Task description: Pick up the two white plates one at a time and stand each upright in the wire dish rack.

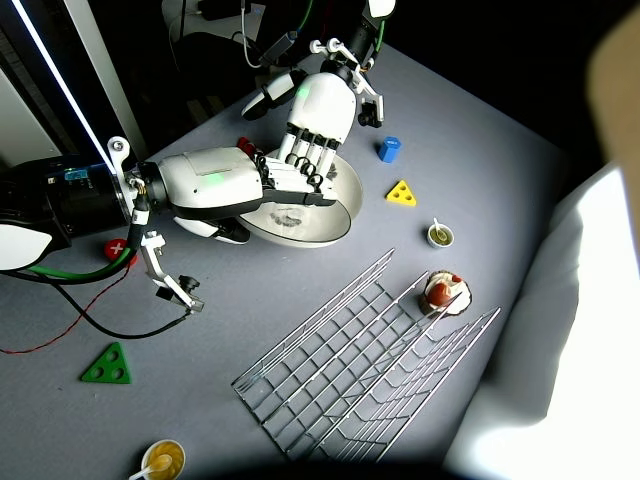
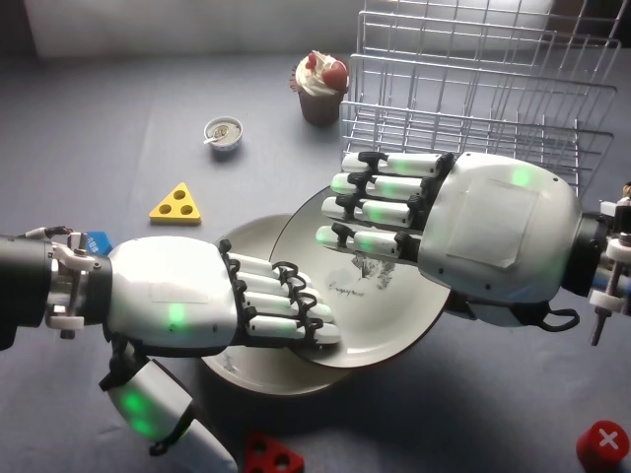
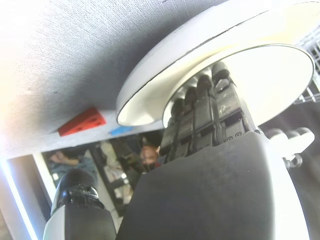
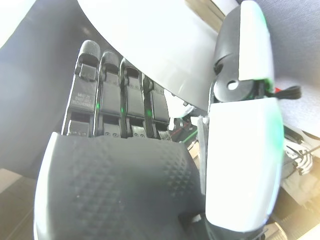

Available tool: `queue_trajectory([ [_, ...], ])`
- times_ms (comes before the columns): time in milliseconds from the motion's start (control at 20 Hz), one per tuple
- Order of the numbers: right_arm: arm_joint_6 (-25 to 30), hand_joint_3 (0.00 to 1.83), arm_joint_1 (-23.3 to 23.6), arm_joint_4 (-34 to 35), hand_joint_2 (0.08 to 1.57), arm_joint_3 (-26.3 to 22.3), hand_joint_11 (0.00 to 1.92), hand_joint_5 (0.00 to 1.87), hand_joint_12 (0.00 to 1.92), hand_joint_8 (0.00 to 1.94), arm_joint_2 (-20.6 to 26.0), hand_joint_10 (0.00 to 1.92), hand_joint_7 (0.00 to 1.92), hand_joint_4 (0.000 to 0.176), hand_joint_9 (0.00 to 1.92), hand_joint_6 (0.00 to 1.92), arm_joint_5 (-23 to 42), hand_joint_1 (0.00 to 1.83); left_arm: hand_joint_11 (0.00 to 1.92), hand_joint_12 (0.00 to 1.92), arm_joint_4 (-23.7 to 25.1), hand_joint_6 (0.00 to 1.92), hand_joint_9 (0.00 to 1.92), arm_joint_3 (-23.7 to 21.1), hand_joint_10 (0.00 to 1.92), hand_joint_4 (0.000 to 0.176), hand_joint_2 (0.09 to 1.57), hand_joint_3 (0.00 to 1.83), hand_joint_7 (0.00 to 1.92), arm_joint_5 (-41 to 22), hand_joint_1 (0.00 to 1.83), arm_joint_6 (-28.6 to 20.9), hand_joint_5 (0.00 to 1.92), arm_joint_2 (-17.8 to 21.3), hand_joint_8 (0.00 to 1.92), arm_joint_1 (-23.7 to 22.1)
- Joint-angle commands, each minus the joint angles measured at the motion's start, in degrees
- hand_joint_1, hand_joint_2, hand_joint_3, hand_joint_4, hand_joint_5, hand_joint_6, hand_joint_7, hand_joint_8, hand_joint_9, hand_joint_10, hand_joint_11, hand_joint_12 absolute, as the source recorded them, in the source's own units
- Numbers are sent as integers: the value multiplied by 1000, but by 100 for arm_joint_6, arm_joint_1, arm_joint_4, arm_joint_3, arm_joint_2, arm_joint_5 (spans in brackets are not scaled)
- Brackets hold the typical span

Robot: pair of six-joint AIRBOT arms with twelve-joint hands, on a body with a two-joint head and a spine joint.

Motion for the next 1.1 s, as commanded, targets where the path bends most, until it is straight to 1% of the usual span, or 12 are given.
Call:
queue_trajectory([
  [0,-41,1,57,69,947,-5,398,487,80,4,-7,8,416,0,386,6,698,1278,168,17,68,9,165,4,4,0,927,0,185,51,0,-10,154,-76,7,32],
  [100,-41,3,49,68,976,-6,752,729,205,15,-7,28,675,0,701,14,698,1372,162,13,67,4,160,15,7,0,924,0,176,48,0,-10,146,-76,4,32],
  [150,-41,2,33,69,1003,-1,884,797,218,7,-7,17,759,0,805,7,697,1398,166,15,66,4,175,19,13,0,928,1,181,49,0,-10,145,-76,6,33],
  [200,-41,48,19,69,934,-3,941,903,946,11,-7,15,918,0,958,4,697,1744,172,18,66,2,170,21,9,0,933,3,175,49,0,-10,142,-75,3,33],
  [250,-41,12,-2,70,1002,-10,1067,994,1129,225,-7,448,1165,0,1142,740,697,1549,154,9,65,1,161,22,5,0,931,2,171,46,0,-10,140,-75,1,33],
  [300,-41,3,-14,70,1027,-21,1060,1013,1229,378,-8,608,1154,0,1144,861,697,1508,146,6,60,0,152,21,0,0,936,4,164,48,0,-10,138,-76,0,33],
  [400,-41,3,-15,70,1035,-32,1046,1015,1236,499,-8,639,1118,0,1137,925,697,1499,158,10,34,0,155,21,1,0,934,2,162,52,0,-10,130,-77,0,33],
  [650,-34,0,-6,200,1045,-128,1032,968,1267,557,6,654,1095,0,1137,978,699,1498,159,9,-559,0,147,36,3,0,932,0,152,-61,0,-10,125,66,1,19],
  [800,124,1,140,481,1052,-357,1016,965,1286,618,105,699,1062,0,1104,1000,699,1496,158,10,-856,8,163,35,14,0,935,1,164,-176,0,-10,126,267,13,-47],
  [850,217,0,219,494,1041,-447,1034,991,1254,569,176,625,1086,0,1147,964,698,1498,163,12,-1021,10,169,35,15,0,933,0,172,-237,0,-10,132,363,15,-73],
  [950,230,0,378,494,1061,-653,995,953,1310,661,337,706,1029,0,1102,1027,695,1496,161,11,-1231,11,160,37,9,0,927,0,174,-296,0,-10,141,528,12,-186],
  [1050,246,1,517,451,1057,-897,989,951,1323,635,526,706,1052,0,1101,1022,639,1496,160,10,-1385,9,164,37,9,0,931,0,169,-311,0,-10,140,702,8,-332],
])
